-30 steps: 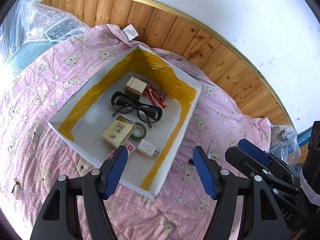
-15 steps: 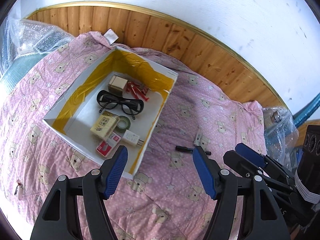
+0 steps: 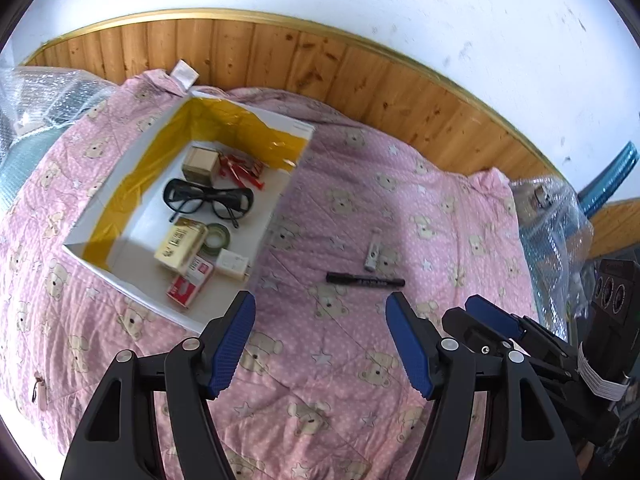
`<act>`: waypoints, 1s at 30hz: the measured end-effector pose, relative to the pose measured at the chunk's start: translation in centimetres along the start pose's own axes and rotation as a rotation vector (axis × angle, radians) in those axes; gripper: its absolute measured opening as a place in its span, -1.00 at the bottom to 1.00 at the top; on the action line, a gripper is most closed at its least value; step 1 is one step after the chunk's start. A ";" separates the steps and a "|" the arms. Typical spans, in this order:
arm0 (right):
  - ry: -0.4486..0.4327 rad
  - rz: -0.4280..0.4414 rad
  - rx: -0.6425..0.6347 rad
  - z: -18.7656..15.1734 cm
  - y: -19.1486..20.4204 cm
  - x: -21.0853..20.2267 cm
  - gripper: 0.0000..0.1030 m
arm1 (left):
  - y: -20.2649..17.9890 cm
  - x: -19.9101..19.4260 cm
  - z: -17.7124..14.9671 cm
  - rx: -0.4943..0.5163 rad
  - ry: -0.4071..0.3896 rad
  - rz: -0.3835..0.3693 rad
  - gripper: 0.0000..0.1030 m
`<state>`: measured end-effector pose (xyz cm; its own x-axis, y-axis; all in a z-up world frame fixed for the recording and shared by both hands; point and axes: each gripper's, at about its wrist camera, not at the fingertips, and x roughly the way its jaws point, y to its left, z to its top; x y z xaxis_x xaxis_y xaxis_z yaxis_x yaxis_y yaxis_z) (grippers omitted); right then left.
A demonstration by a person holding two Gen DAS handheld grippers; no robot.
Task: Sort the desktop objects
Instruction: 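Withdraw both tools from the box toward the black marker and clear tube, then grasp the black marker with the left tool while the right tool grasps the clear tube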
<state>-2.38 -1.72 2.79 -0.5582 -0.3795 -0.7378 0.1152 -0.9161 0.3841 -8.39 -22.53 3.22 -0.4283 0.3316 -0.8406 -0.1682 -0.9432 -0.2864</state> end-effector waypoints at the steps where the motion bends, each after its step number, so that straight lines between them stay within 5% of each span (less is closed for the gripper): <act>1: 0.002 -0.004 0.007 -0.2 -0.3 0.0 0.11 | -0.4 0.4 -0.1 0.008 0.010 -0.002 0.34; 16: 0.027 -0.047 0.115 -1.1 -5.5 1.2 0.11 | -4.6 5.9 0.1 0.116 0.120 -0.026 0.34; 30: 0.097 -0.080 0.157 1.4 -9.8 5.7 0.11 | -5.5 14.0 2.0 0.103 0.250 -0.057 0.33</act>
<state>-7.83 5.23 -4.45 -0.4776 -0.3236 -0.8168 -0.0601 -0.9155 0.3979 -15.26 -12.70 -6.07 -0.1855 0.3570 -0.9155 -0.2806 -0.9121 -0.2989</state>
